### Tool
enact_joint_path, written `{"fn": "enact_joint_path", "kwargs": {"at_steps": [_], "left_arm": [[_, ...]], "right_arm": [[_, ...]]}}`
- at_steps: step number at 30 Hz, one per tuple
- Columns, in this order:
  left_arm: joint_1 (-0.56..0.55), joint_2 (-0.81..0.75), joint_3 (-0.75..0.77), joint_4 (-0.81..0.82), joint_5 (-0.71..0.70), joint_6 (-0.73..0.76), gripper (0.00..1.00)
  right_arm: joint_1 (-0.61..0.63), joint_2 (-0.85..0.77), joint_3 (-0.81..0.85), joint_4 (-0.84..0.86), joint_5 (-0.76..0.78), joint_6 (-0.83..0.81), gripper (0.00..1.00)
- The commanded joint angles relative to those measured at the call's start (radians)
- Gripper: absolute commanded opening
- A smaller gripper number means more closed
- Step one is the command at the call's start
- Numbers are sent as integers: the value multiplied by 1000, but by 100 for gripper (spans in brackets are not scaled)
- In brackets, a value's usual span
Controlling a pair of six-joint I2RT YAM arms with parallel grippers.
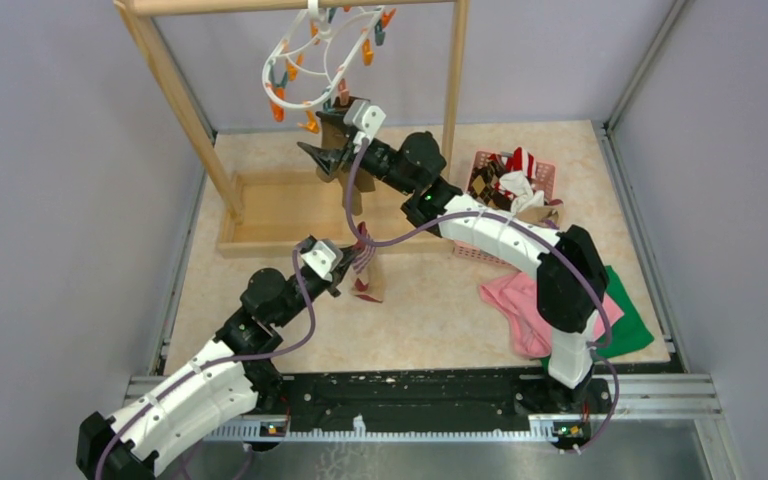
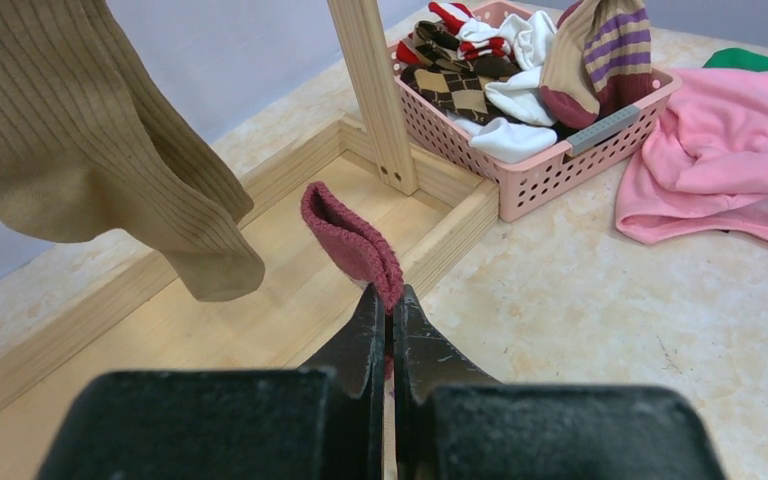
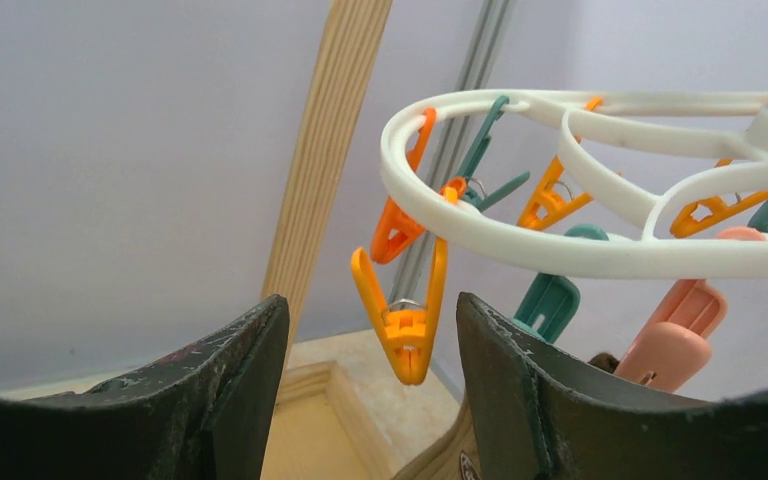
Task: Clip the socks to the hanger
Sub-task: Open the clamp at the hanger.
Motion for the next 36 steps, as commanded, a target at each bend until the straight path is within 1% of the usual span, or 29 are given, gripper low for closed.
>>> {"fn": "enact_joint_path", "kwargs": {"at_steps": [1,7,11,20,36], "left_arm": [[4,7,-7,75,34,-18,0],[4,2,-9,79,41,-18,0],[4,2,-9,80,46,-18,0],[4,-2,-9,82,51,-16,0],[4,-2,-5,82,59,-15,0]], "right_arm": [[17,13,47,80,43,-19,62],[27,37,76,77,89,-22,62],[29,38,68,113,107,-21,62],[30,36,70,136,100,-14,60],[28,-6,13,172,92,-17,58]]}}
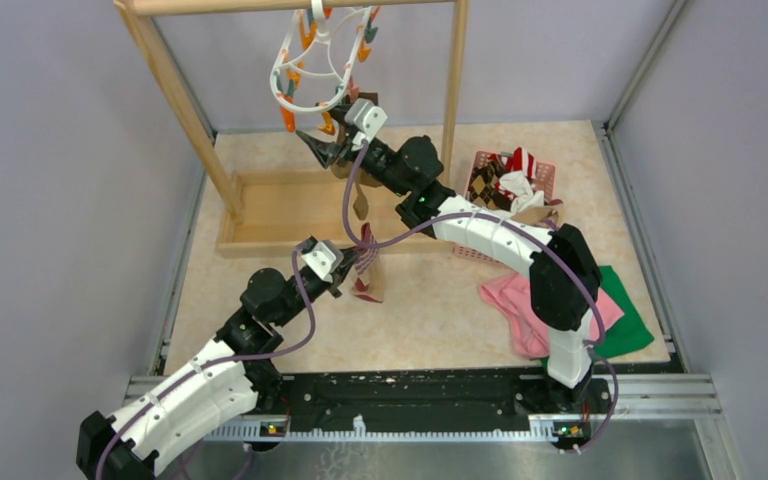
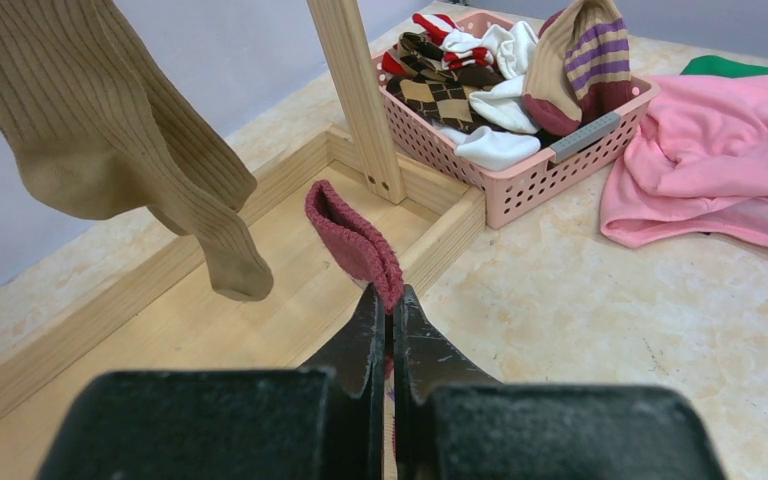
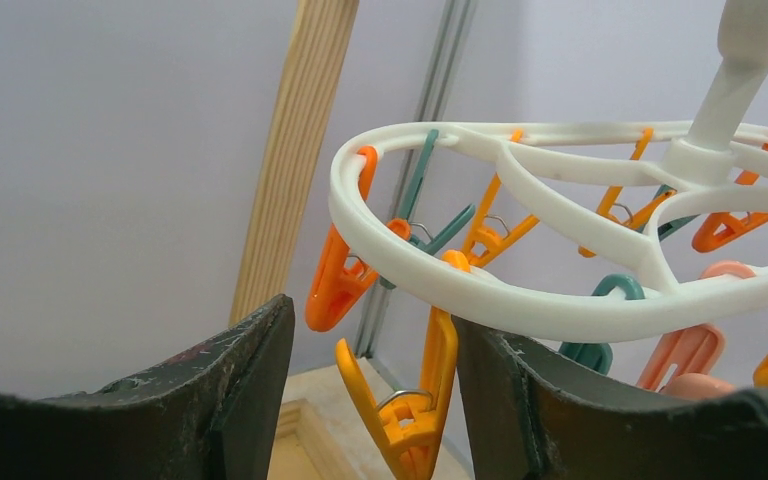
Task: Clip the socks to the hanger
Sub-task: Open the clamp at the hanger.
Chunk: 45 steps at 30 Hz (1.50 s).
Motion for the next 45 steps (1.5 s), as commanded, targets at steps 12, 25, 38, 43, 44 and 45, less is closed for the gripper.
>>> {"fn": "enact_joint_path", "kwargs": {"at_steps": [12,25,38,43,44,45], "left_arm": [[3,0,2,57,24,-12,0],[5,7,7,55,27,-10,0],[7,9,11,54,32,-9,0],[6,9,11,55,34,-10,0],[7,9,11,55,35,-9,0],[7,8,11,55,35,-10,0]], "right_arm": [[3,-53,-25,86,1,24,52],[1,-57,-24,98,6,43,49],[1,-67,-25,92,23,52,49],[0,-73,-27,93,25,51,50],[0,-76,-29,94,25,51,50],[0,-77,-30,93,25,51,51]]}}
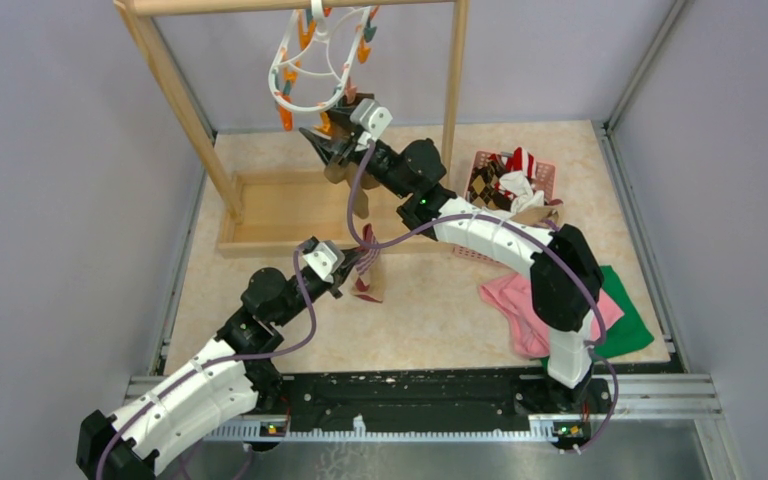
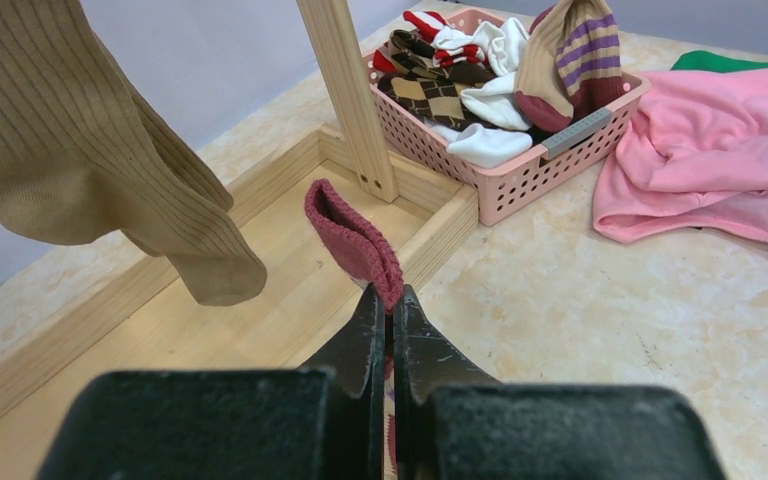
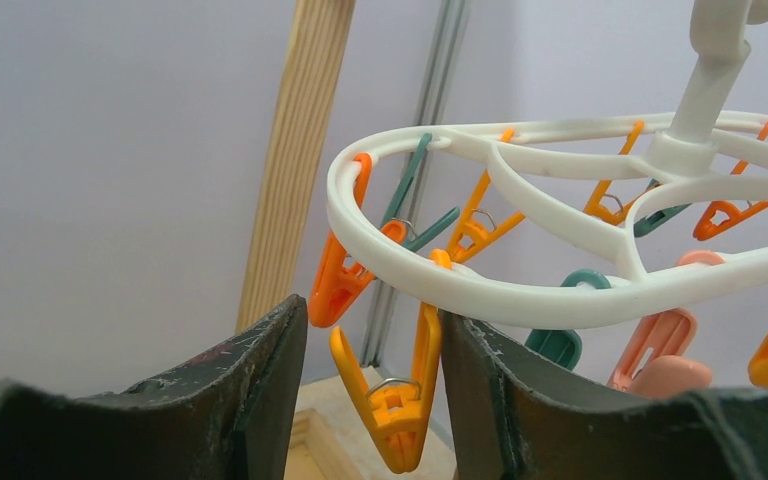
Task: Clip the socks to the hanger
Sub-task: Open the clamp at the hanger.
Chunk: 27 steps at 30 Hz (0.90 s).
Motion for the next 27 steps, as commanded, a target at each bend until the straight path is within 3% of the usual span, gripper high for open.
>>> {"fn": "enact_joint_path", "kwargs": {"at_steps": [1,14,23,27], "left_arm": [[5,1,11,55,18,-10,0],[8,3,14,57,24,-12,0],[12,1,18,56,30,-12,0],[16,3,19,63,31,-12,0]], "right_arm": [[1,-70,-4,43,13,11,51],[1,-85,-11,25,19,7,46],[1,-86,0,11,8,7,16],[-2,-88,3,4,2,15,7]]}}
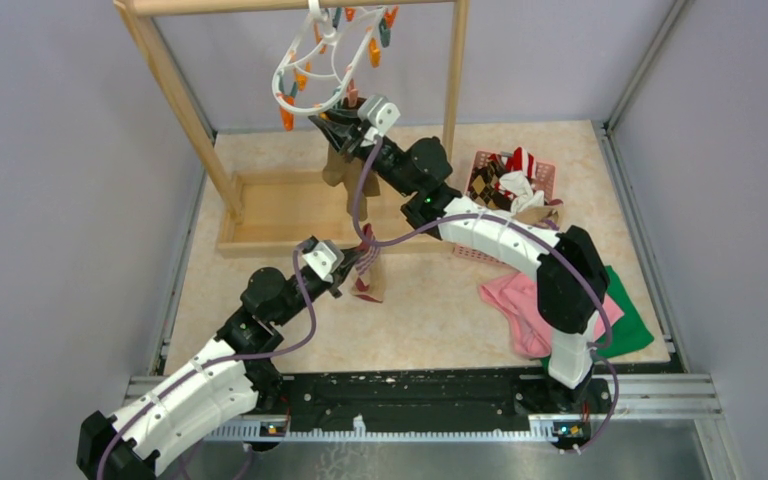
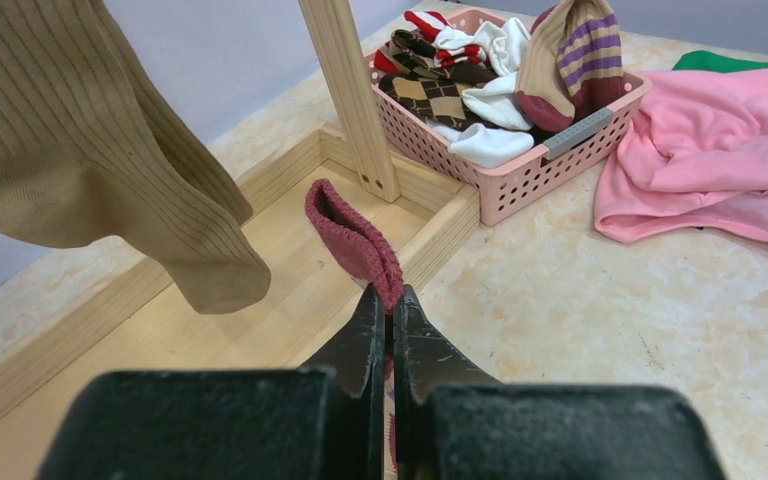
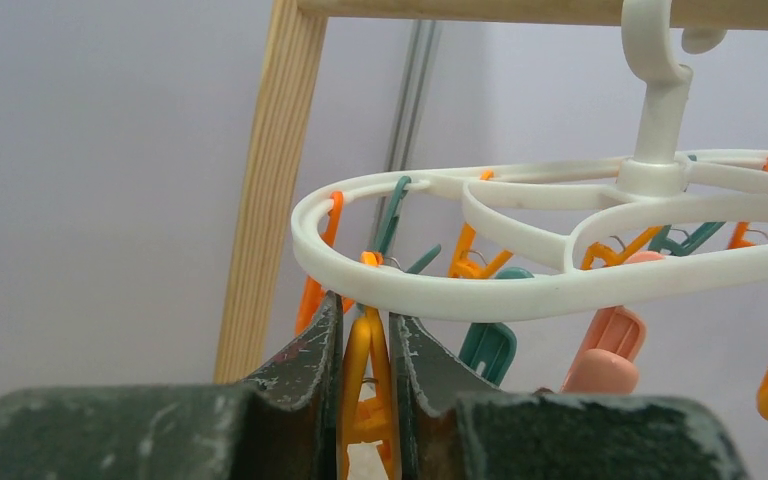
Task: Clip the socks to the hanger
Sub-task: Open the clamp at the hanger.
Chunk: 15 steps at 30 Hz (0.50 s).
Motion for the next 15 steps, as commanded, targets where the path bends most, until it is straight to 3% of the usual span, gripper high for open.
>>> {"fn": "enact_joint_path", "kwargs": {"at_steps": [1,8,15], "left_arm": [[10,4,19,66,22,-11,0],[53,31,13,161,31,-16,0],[272,90,8,321,261,-94,0]], "right_arm": [[1,-59,15,2,-34,25,6],[-45,-52,39,1,-91,192,0],[-61,-47,63,-24,-138,273,0]]}}
